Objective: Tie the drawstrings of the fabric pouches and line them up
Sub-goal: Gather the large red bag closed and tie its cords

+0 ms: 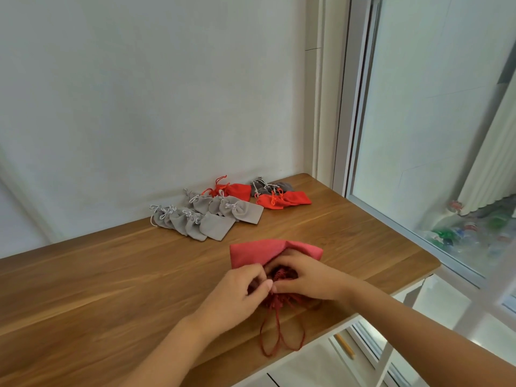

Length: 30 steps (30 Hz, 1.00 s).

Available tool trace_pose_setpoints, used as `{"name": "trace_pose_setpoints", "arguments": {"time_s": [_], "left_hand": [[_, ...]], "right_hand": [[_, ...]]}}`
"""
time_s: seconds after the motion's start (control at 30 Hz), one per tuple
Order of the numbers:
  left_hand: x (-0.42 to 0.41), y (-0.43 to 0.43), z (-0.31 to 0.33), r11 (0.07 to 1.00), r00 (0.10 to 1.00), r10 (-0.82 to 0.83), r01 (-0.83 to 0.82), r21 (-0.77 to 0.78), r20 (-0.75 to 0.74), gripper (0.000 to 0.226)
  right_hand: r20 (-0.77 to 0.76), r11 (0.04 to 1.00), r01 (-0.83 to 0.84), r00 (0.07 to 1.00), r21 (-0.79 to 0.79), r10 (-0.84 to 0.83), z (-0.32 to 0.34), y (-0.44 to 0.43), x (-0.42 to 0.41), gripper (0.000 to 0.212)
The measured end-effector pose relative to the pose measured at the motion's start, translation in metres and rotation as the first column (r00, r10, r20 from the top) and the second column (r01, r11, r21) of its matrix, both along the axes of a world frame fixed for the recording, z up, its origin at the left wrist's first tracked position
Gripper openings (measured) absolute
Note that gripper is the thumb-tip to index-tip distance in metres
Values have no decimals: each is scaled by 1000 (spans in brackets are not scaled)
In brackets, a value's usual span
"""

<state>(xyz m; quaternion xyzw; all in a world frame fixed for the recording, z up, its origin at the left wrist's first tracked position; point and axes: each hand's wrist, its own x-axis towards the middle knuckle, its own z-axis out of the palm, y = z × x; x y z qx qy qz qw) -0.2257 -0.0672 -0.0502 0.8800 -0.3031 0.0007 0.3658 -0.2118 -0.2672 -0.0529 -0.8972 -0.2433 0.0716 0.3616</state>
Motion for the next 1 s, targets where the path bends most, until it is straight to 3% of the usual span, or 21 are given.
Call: {"name": "trace_pose_setpoints", "arguments": {"time_s": [0.1,0.23,0.33,0.4,0.5,0.63,0.77,1.0], "left_hand": [[6,-9,5,966,947,93,-160,-201,-307,25],[10,-19,11,893,802,74,-317,-319,-592,35],[11,-26,13,809,690,-49,-396,-434,-722,35],[12,-28,12,797,685,-54,-409,-445,-727,30],[15,-27,9,813,732,17,-407,-416,-681,28],[16,-27,7,790,755,87,-450,-417,-650,29],[18,-27,6,792,820,159,-438,-425,-550,29],[20,-20,6,844,856,156,-374,-384,-493,26]], "right_hand": [[122,975,219,968,33,-221,1,-6,-4,42],[167,962,214,968,-169,-186,2,1,-5,44],[128,968,197,976,-155,-178,6,3,-5,44],[3,978,204,979,-42,-204,6,4,-6,38],[-304,944,242,937,222,-169,6,1,-4,19],[-525,744,329,851,581,34,4,-8,-4,25],[-542,698,315,831,643,124,0,-6,-4,27],[-392,764,267,920,587,-20,-2,-3,-3,19]]}}
